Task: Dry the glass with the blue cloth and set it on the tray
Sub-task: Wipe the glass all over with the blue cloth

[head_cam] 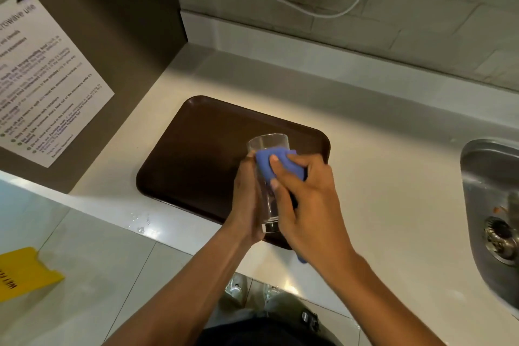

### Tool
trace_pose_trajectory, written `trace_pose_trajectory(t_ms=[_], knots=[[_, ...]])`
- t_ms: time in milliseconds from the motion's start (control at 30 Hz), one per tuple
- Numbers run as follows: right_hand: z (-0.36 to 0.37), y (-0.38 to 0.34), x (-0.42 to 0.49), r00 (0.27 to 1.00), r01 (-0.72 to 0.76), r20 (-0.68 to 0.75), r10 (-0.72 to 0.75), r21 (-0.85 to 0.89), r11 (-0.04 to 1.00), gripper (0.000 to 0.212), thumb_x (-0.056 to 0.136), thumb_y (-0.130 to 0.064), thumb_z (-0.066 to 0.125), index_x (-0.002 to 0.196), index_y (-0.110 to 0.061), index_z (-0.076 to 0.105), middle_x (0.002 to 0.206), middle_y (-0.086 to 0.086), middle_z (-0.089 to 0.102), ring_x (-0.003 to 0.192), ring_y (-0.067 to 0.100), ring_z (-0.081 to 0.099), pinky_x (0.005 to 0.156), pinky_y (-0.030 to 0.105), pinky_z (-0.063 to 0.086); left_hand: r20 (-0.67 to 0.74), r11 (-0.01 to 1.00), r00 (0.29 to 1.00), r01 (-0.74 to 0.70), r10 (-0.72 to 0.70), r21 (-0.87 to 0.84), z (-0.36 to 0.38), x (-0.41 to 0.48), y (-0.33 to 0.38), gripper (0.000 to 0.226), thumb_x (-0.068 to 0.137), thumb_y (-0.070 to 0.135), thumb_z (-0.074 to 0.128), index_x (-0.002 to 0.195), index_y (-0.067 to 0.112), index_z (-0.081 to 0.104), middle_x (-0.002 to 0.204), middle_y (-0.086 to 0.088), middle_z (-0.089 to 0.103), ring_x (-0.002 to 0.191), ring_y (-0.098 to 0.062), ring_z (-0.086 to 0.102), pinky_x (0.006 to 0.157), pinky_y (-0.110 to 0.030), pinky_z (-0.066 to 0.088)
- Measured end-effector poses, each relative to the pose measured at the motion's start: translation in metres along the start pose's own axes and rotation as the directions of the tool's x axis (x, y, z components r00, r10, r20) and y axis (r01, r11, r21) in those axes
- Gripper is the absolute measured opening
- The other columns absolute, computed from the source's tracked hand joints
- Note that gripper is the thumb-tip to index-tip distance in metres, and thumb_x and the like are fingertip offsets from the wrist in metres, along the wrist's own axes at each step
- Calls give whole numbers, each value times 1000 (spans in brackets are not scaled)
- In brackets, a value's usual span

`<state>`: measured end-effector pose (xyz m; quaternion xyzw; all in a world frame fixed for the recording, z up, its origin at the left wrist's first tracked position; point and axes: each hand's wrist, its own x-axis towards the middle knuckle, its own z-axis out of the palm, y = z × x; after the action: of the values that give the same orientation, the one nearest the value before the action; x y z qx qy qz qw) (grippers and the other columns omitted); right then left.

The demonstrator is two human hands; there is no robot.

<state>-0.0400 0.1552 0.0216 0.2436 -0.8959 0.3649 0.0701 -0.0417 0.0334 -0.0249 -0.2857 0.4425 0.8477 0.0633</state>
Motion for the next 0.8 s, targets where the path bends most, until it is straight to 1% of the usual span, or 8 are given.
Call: trace_pose_trajectory(t_ms=[67,133,200,367,533,600,700,800], knots=[[-2,6,-14,1000,-14,17,14,15,1000,42,100,-37,49,139,-25,57,126,2,51,107,3,49,93,6,38,-13,998,998,55,-55,8,-2,1,-1,55,104,56,34,112,14,69,110,-16,72,86,-19,76,75,-37,62],[-3,13,1,992,-120,-25,122,80,990,38,100,-37,50,134,-25,61,118,-2,53,99,-10,48,87,-1,36,-4,998,998,67,-67,1,1,-4,-10,62,100,61,37,117,12,71,115,-26,72,99,-33,73,92,-51,56],[-4,15,23,976,-206,-48,214,138,969,32,100,-34,53,129,-26,65,113,-5,53,97,-17,48,79,-3,36,-5,999,999,51,-51,-9,6,-9,-15,61,94,66,41,109,18,76,114,-25,74,102,-38,72,92,-54,55],[-3,12,-2,999,-54,4,54,100,993,39,99,-40,52,136,-28,59,115,-7,53,100,-6,53,86,2,41,-37,1000,999,-5,5,-9,-2,1,2,70,94,70,35,126,17,69,120,-24,72,112,-40,69,98,-58,54],[-5,14,33,979,-200,-24,204,117,973,34,100,-36,53,132,-29,63,118,-4,55,97,-11,51,81,-3,37,5,1000,1000,3,-3,-3,7,-8,-4,67,93,68,42,124,14,68,119,-25,72,111,-40,70,96,-56,54],[-4,4,38,987,-155,-35,159,104,982,37,100,-38,52,135,-30,60,121,-5,53,95,-8,51,83,-4,36,35,999,999,-39,40,-12,7,-4,-1,63,98,65,37,125,18,69,121,-22,72,112,-37,70,94,-52,57],[-5,0,7,999,-34,29,31,105,994,41,100,-40,49,137,-25,59,120,-5,52,99,-1,51,91,2,39,-39,997,996,-75,74,-18,0,0,14,67,96,66,38,126,13,67,120,-24,72,112,-39,69,90,-49,59],[-6,10,9,992,-126,32,123,131,983,33,101,-35,51,130,-27,64,111,-5,57,96,0,56,83,6,44,-41,999,999,-28,29,27,-2,-6,9,72,95,68,39,127,8,64,120,-30,70,110,-44,68,97,-59,52]])
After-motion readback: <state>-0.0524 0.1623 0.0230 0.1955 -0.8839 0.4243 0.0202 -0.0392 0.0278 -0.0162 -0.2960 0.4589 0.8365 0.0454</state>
